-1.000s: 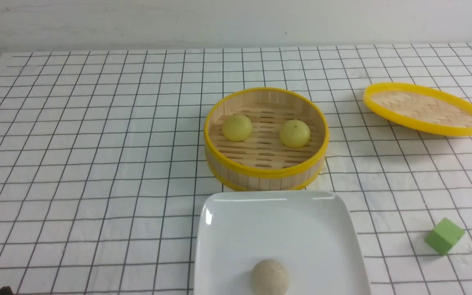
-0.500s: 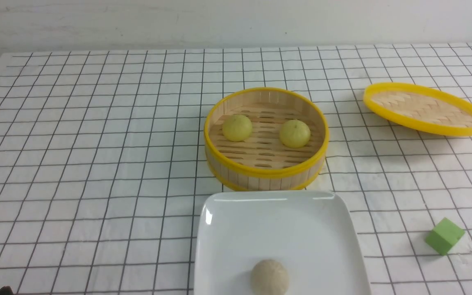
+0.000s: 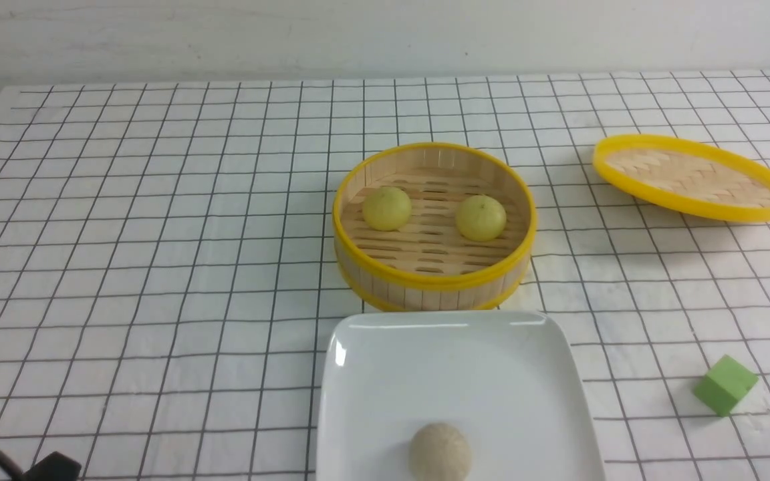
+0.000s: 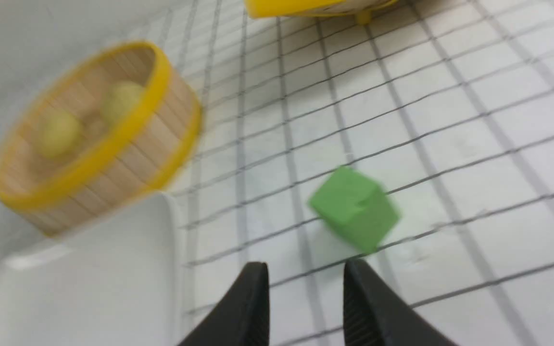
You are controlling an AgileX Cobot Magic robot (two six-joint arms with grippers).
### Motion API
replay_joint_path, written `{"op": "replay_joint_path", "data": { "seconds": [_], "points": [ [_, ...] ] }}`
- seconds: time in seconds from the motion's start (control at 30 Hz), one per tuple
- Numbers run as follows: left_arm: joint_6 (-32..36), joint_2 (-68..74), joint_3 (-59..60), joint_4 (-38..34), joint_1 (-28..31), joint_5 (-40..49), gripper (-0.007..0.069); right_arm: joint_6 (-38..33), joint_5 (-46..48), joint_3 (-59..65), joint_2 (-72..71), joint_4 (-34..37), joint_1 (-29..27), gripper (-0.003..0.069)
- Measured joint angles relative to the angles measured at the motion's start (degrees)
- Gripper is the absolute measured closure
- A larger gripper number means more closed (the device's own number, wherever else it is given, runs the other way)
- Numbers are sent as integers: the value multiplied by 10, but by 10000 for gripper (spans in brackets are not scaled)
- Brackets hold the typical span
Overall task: Put the steamed buns into the plate on the white-black tablecloth.
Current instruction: 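Reach toward a bun in the bamboo steamer with the right gripper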
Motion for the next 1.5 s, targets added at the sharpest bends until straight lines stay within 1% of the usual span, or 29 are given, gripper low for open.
{"op": "replay_joint_path", "data": {
  "seconds": [0.03, 0.07, 0.13, 0.17, 0.37, 0.4, 0.43, 0.5, 0.53, 0.63, 0.67, 0.77, 0.8, 0.83, 0.87, 0.93, 1.0, 1.03, 1.13, 1.17, 1.2, 1.23, 1.27, 1.3, 1.33, 1.37, 1.4, 1.47, 1.5],
  "points": [
    [-22, 0, 0, -18, 0, -3, 384, 27, -6, 0, 0, 43, 0, 419],
    [-25, 0, 0, -20, 0, -4, 384, 36, -7, 0, 0, 50, 0, 419],
    [-44, 0, 0, -33, 0, -16, 384, 64, -12, 0, 0, 118, 0, 419],
    [-45, 0, 0, -33, 0, -18, 384, 68, -13, 0, 0, 131, 0, 419],
    [-52, 0, 0, -27, 0, -61, 399, 53, -7, -3, 0, 162, 0, 419],
    [-46, 0, -5, -27, 0, -56, 414, 47, -7, -12, 0, 164, 0, 420],
    [-20, 0, -25, -21, 0, -39, 461, 25, -14, -37, 0, 162, 0, 430],
    [30, 1, -92, -5, 0, -3, 558, -30, -35, -101, 13, 129, 0, 480],
    [46, 8, -119, 3, 0, 14, 589, -53, -36, -128, 30, 109, 0, 509],
    [79, 53, -188, 15, 0, 77, 619, -102, -13, -202, 84, 43, 0, 606],
    [110, 106, -232, 23, 0, 137, 622, -113, 28, -245, 141, -8, 0, 659],
    [182, 250, -302, 42, 0, 282, 622, -92, 158, -313, 270, -87, 0, 670],
    [207, 295, -321, 46, 0, 330, 622, -70, 208, -326, 316, -114, 0, 667],
    [212, 303, -324, 47, 0, 337, 622, -66, 216, -329, 334, -117, 0, 666],
    [245, 359, -340, 50, 0, 373, 622, -45, 249, -337, 388, -132, 0, 663],
    [285, 417, -355, 52, 0, 393, 622, -44, 272, -344, 474, -127, 4, 659],
    [316, 467, -365, 52, 0, 392, 622, -76, 268, -357, 539, -84, 20, 655],
    [329, 488, -367, 52, 0, 389, 622, -107, 261, -369, 576, -55, 35, 648],
    [342, 524, -369, 52, 0, 383, 614, -180, 226, -420, 657, 34, 88, 606],
    [342, 524, -369, 52, 0, 383, 614, -184, 223, -423, 669, 40, 97, 596],
    [348, 543, -370, 51, 0, 382, 603, -211, 196, -461, 720, 80, 139, 550],
    [348, 543, -370, 51, 0, 382, 603, -213, 194, -466, 734, 83, 149, 538],
    [351, 556, -370, 51, 0, 382, 589, -226, 175, -510, 788, 92, 189, 483],
    [352, 558, -370, 51, 0, 382, 587, -226, 175, -510, 795, 92, 193, 477],
    [356, 565, -370, 51, 0, 382, 567, -224, 174, -562, 854, 75, 221, 419],
    [357, 566, -370, 51, 0, 382, 561, -221, 174, -568, 860, 72, 223, 414],
    [364, 568, -370, 53, 0, 384, 530, -200, 180, -631, 907, 23, 232, 372],
    [370, 568, -370, 55, 0, 387, 503, -187, 183, -663, 928, -8, 234, 357],
    [381, 568, -370, 56, 0, 395, 463, -164, 184, -712, 956, -54, 234, 340]
  ]
}}
